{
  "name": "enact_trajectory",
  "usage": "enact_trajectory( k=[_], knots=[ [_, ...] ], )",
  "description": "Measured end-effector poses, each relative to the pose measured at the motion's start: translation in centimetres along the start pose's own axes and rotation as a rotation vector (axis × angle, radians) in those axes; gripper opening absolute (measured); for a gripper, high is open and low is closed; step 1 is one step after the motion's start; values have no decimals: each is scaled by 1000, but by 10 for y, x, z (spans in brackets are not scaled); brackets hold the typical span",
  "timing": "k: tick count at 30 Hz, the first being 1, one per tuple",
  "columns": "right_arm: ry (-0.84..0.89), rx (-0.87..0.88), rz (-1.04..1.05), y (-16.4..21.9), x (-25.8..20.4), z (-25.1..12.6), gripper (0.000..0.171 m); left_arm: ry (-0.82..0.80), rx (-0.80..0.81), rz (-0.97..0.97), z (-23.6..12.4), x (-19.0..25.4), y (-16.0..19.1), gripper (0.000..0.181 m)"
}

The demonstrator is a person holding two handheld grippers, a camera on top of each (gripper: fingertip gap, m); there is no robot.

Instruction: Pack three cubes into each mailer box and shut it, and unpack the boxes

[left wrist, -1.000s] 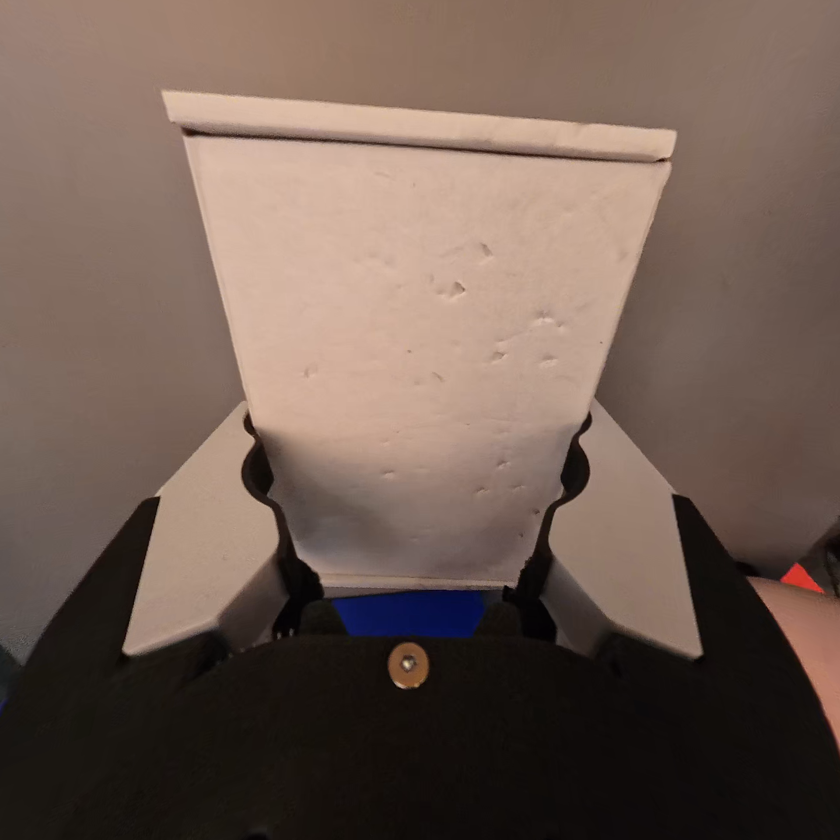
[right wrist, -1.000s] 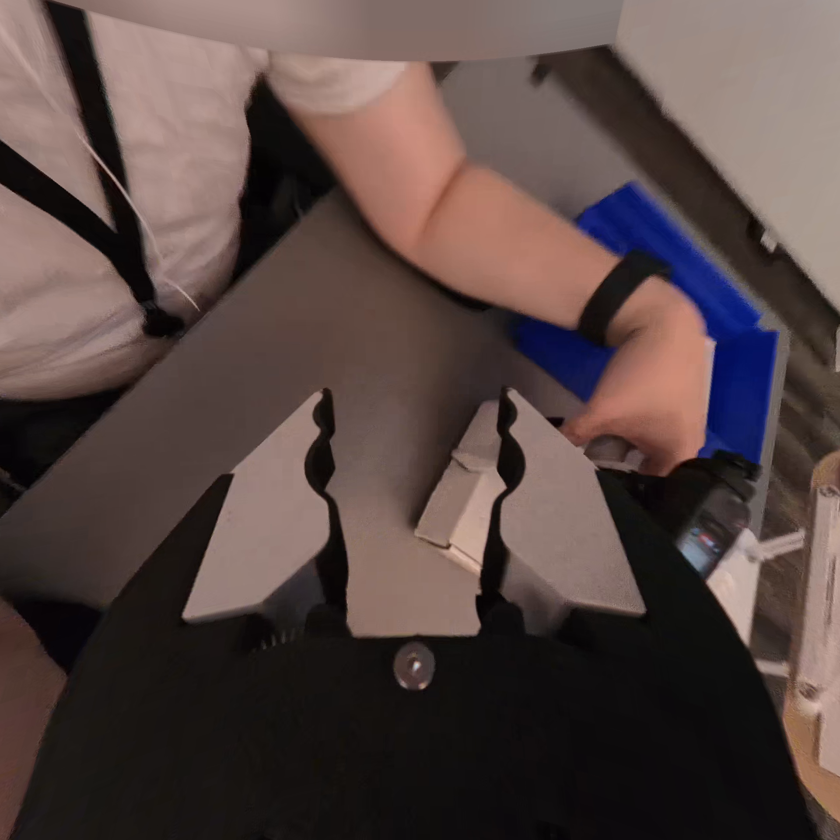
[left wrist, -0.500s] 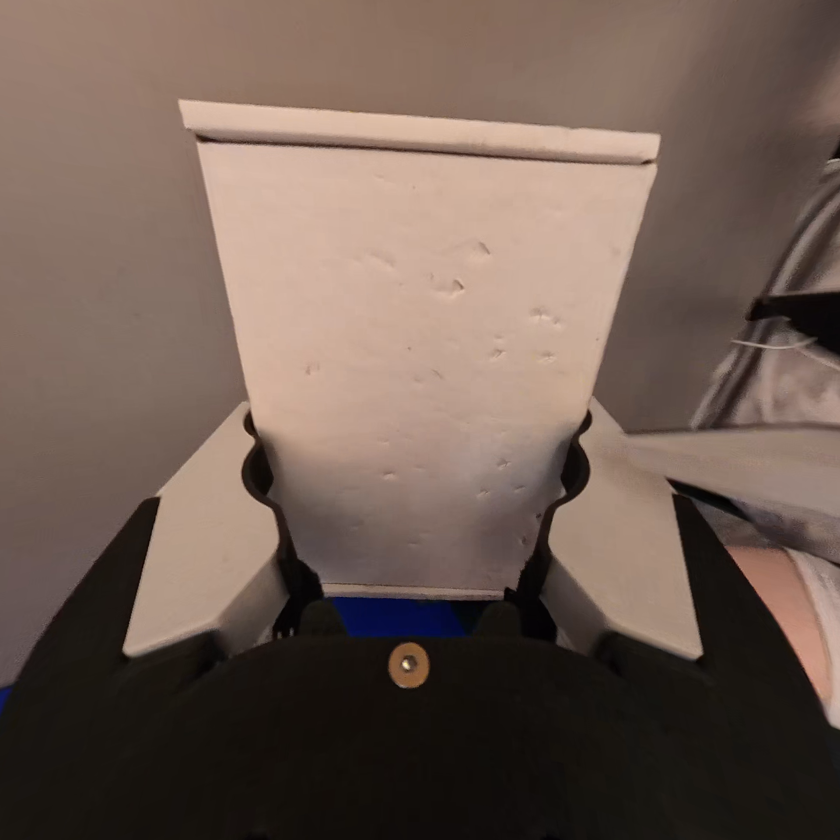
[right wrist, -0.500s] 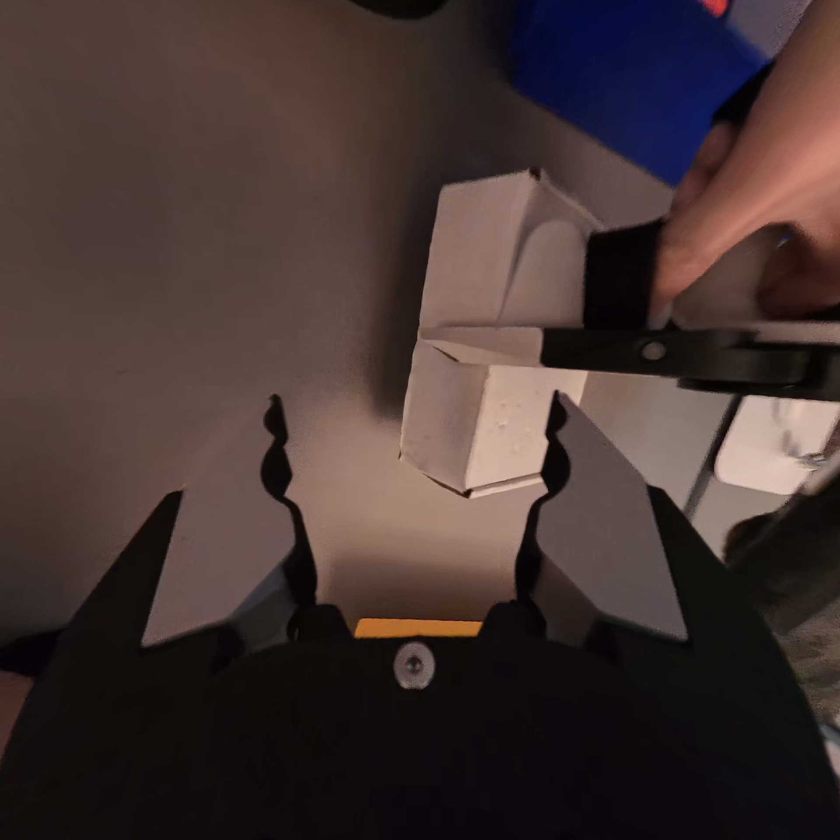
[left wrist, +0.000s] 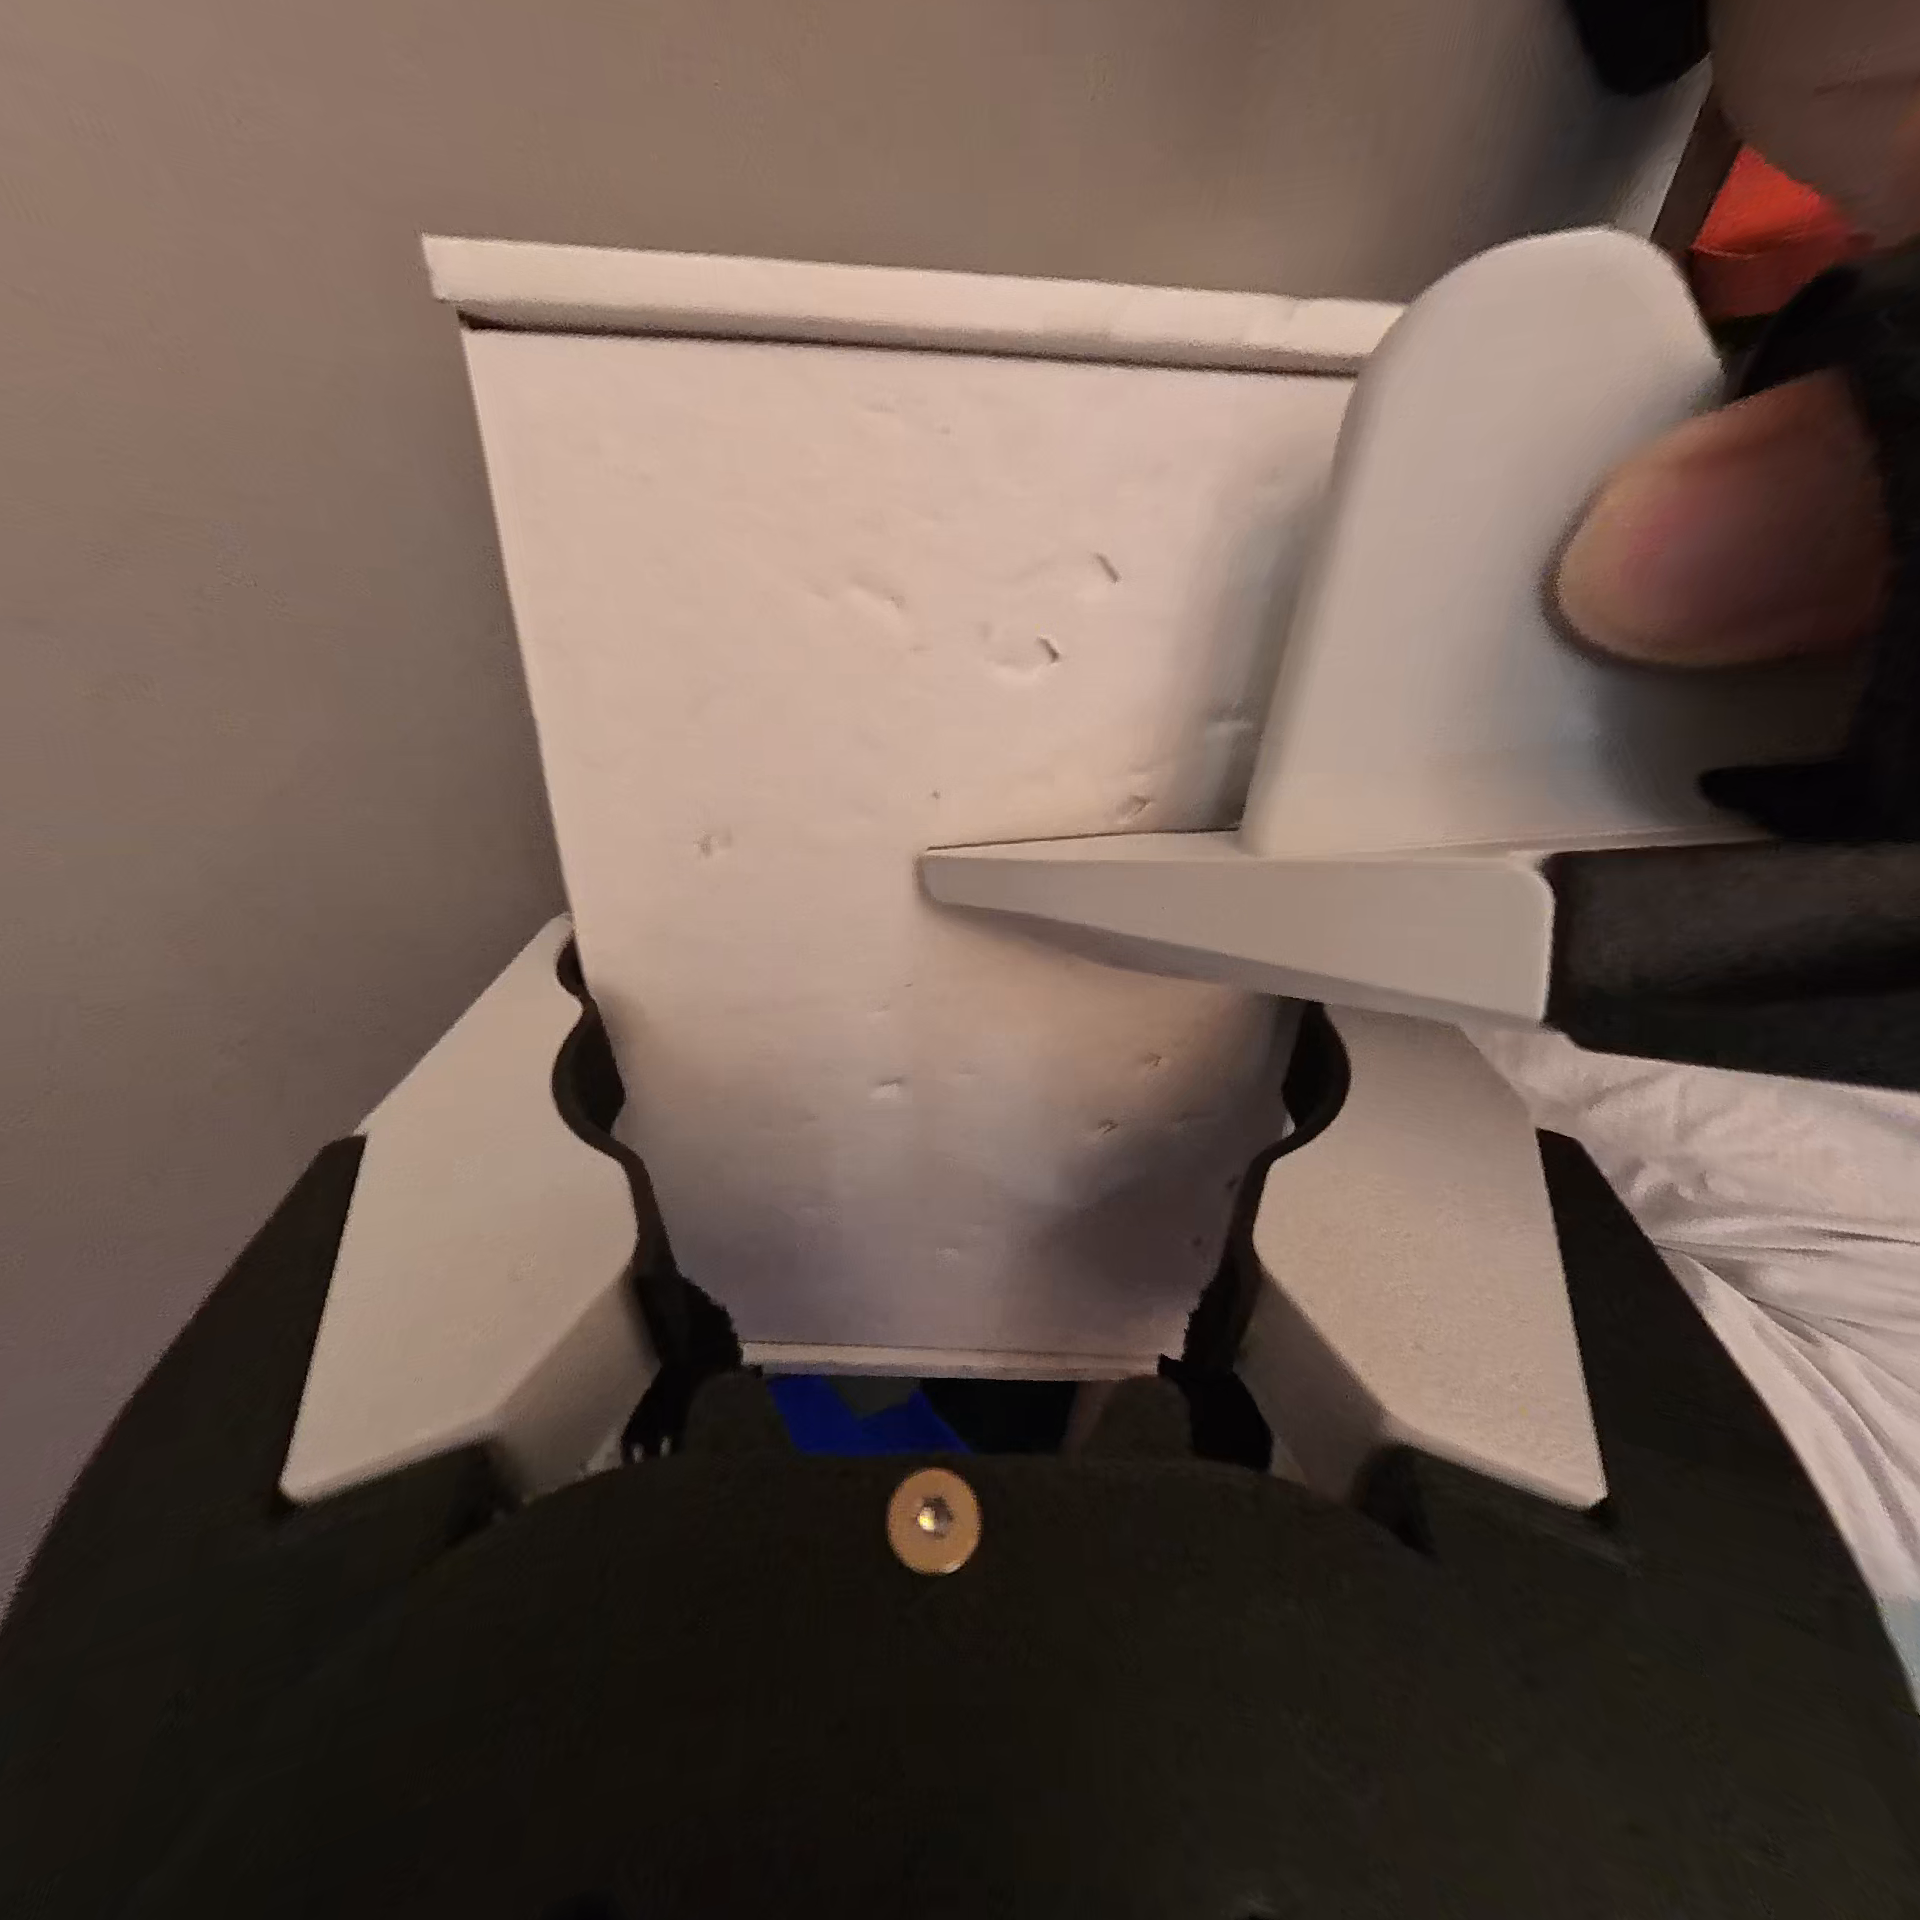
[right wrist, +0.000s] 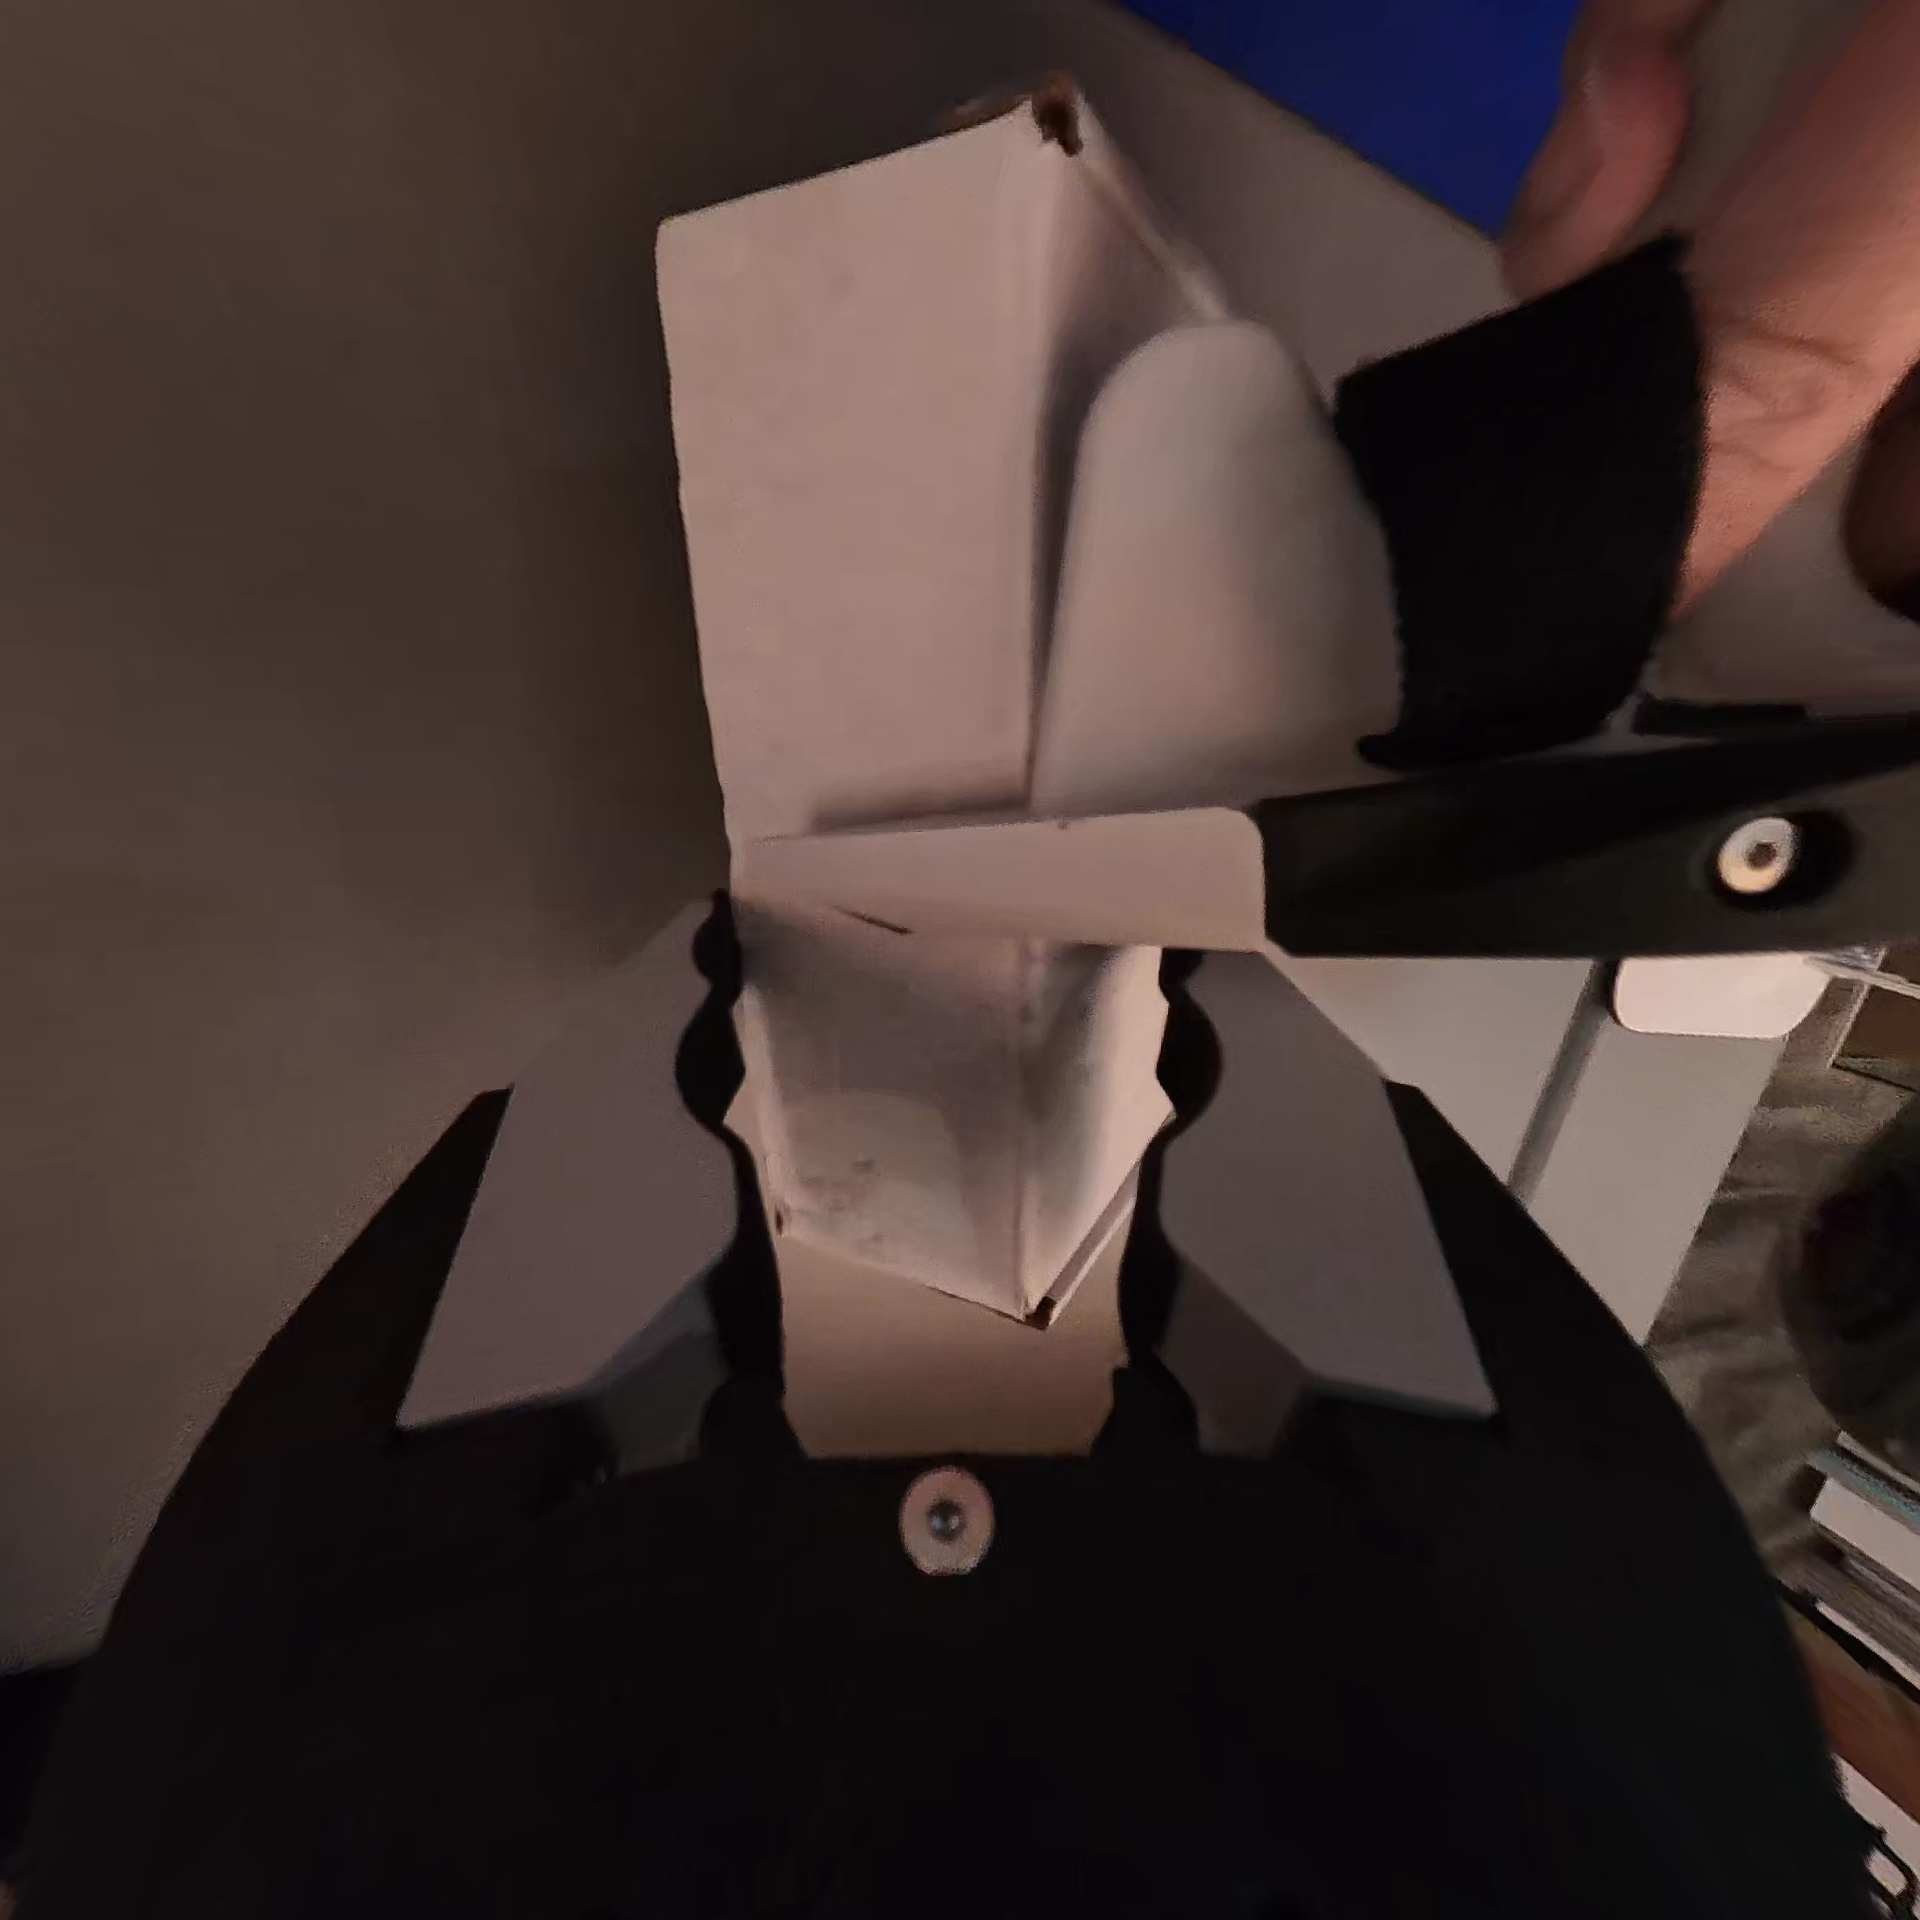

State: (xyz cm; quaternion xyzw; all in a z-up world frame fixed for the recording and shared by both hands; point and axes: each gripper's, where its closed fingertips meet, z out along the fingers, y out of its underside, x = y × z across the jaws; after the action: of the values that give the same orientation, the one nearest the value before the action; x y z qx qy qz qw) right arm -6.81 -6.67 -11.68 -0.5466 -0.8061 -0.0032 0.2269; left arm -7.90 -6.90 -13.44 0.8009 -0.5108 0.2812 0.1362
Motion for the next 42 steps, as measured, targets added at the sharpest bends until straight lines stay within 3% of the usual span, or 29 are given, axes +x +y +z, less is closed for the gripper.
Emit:
enact_trajectory(
  k=[6, 12, 16, 20, 23, 27, 29, 31, 32, 33, 34, 36, 38, 42],
  knots=[
    [-12, 3, 22, 5, 1, -11, 74, 109, 33, -23, -2, 7, -7, 131],
    [-11, 26, 64, 23, 8, -32, 76, 85, 165, 65, -18, 17, -33, 129],
    [-37, 29, 86, 32, 8, -40, 67, 51, 315, 103, -50, 22, -37, 108],
    [-53, 26, 108, 41, 10, -41, 62, -40, 511, 162, -89, 29, -36, 105],
    [-92, 33, 169, 50, 11, -41, 62, -122, 707, 336, -121, 56, -40, 101],
    [-111, 53, 250, 62, 20, -41, 62, -292, 874, 441, -133, 67, -51, 107],
    [-118, 68, 258, 66, 22, -42, 62, -358, 912, 448, -121, 61, -53, 98],
    [-120, 68, 261, 70, 23, -43, 62, -550, 1009, 462, -117, 47, -56, 76],
    [-117, 64, 262, 73, 24, -43, 62, -660, 1082, 489, -118, 43, -55, 73],
    [-113, 58, 267, 76, 25, -43, 62, -766, 1149, 527, -119, 43, -51, 83],
    [-109, 54, 270, 78, 26, -43, 62, -872, 1221, 574, -124, 50, -47, 74],
    [-108, 53, 275, 82, 27, -44, 63, -1043, 1335, 653, -139, 71, -40, 36],
    [-110, 54, 273, 83, 27, -44, 62, -1036, 1349, 668, -139, 90, -41, 43],
    [-112, 51, 271, 88, 26, -45, 63, -846, 1294, 587, -112, 93, -49, 95]
  ],
)
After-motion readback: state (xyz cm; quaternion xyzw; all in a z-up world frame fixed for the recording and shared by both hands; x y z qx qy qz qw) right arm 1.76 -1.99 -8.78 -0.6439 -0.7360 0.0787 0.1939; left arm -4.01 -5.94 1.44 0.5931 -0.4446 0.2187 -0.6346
